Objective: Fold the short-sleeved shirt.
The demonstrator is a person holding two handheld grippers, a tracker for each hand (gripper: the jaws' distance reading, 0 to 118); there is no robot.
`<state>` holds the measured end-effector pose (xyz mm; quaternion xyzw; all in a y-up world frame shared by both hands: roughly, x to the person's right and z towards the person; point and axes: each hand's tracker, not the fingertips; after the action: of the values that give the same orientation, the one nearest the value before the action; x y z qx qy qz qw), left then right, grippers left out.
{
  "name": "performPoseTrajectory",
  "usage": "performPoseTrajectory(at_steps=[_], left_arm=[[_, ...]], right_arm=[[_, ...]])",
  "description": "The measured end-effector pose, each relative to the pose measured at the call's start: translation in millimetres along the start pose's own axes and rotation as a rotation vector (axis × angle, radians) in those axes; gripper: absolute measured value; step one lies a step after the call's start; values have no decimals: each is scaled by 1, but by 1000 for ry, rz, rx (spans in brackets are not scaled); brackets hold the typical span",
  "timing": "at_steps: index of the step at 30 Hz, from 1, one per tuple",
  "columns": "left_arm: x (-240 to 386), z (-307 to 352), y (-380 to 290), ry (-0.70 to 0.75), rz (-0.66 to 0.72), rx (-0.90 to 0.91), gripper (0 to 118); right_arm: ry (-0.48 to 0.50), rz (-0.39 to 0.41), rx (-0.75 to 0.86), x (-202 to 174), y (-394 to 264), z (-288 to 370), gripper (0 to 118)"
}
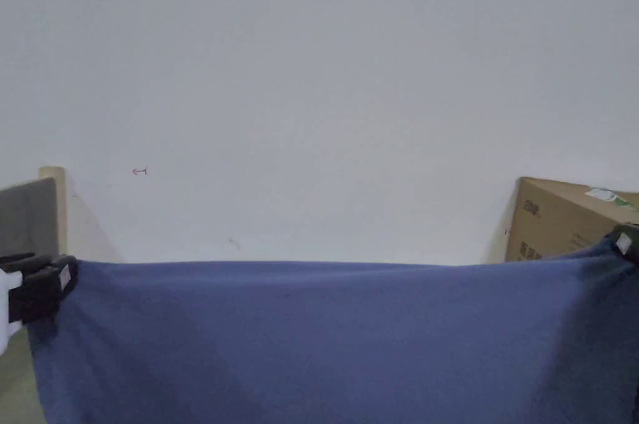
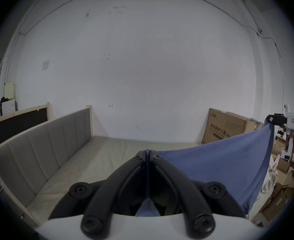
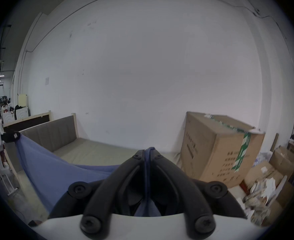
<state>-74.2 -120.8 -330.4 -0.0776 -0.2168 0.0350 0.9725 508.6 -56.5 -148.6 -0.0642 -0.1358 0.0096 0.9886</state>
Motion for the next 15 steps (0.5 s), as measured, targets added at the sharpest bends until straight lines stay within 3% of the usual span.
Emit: performPoseTrajectory(at_steps=[3, 7, 10, 13, 15], left_arm=[[-2, -43, 35, 1, -25, 53, 3], [4, -111, 74, 108, -205, 105, 3], [9, -156, 97, 154, -266, 156, 3], [12, -195, 120, 206, -348, 181, 3], [14, -214, 129, 231, -383, 220, 3]], right_arm=[[-72, 124, 62, -7, 23, -34, 5], [-91, 92, 129, -12, 52, -99, 5], [-143, 73, 210, -18, 71, -140, 5], [-149, -1, 277, -17, 84, -176, 5], [-149, -7, 286, -18, 90, -194, 5]])
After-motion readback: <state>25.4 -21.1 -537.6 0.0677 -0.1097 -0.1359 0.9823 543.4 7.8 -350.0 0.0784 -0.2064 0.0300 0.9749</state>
